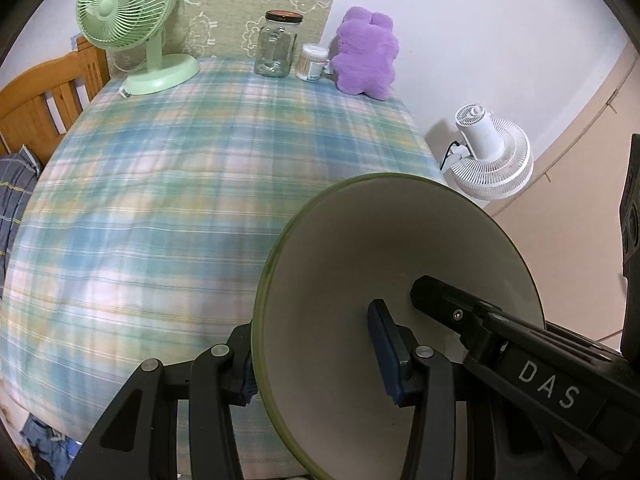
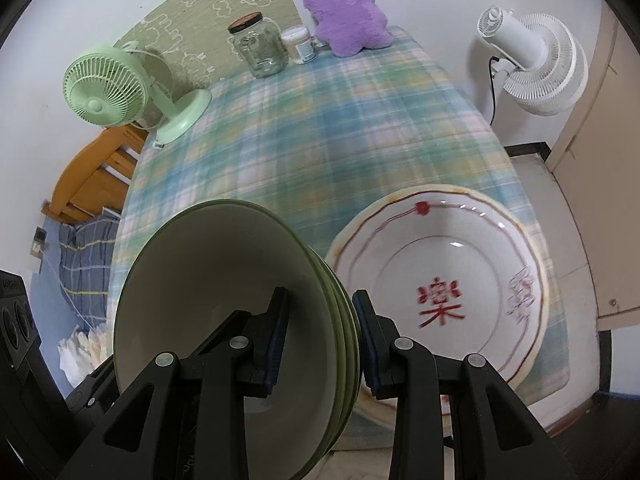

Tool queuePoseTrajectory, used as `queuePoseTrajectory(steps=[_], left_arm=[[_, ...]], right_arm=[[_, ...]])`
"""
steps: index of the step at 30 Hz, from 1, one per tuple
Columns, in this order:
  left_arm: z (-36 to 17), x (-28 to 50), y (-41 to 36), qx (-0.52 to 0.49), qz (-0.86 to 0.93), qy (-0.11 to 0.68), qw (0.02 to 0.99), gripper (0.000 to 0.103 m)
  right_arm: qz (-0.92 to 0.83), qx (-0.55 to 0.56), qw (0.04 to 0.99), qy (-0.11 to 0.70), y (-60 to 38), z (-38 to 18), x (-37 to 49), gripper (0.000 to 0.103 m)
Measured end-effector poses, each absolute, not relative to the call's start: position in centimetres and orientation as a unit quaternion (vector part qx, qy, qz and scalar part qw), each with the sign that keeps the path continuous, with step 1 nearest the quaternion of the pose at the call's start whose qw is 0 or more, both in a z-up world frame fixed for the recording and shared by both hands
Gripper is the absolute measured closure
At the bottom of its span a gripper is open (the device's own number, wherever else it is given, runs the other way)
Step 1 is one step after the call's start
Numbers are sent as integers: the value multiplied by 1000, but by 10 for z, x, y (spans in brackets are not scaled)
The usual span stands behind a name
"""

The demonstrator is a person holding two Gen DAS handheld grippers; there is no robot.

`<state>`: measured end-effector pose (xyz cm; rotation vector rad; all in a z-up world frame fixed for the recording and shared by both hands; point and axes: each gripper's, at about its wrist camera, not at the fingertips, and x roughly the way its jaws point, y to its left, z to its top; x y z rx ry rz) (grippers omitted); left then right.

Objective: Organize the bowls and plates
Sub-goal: 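Lift the bowl stack with both grippers over the white plate stack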

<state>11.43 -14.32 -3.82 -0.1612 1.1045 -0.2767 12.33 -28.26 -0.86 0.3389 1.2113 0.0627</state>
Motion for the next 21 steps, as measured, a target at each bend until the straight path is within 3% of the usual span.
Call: queuePoseTrajectory(steps=[21], left_arm=[[-69,125,-212,-108,-104,545,825,57]], right_arm=[[48,127,791,597,-355,-38,146,66]])
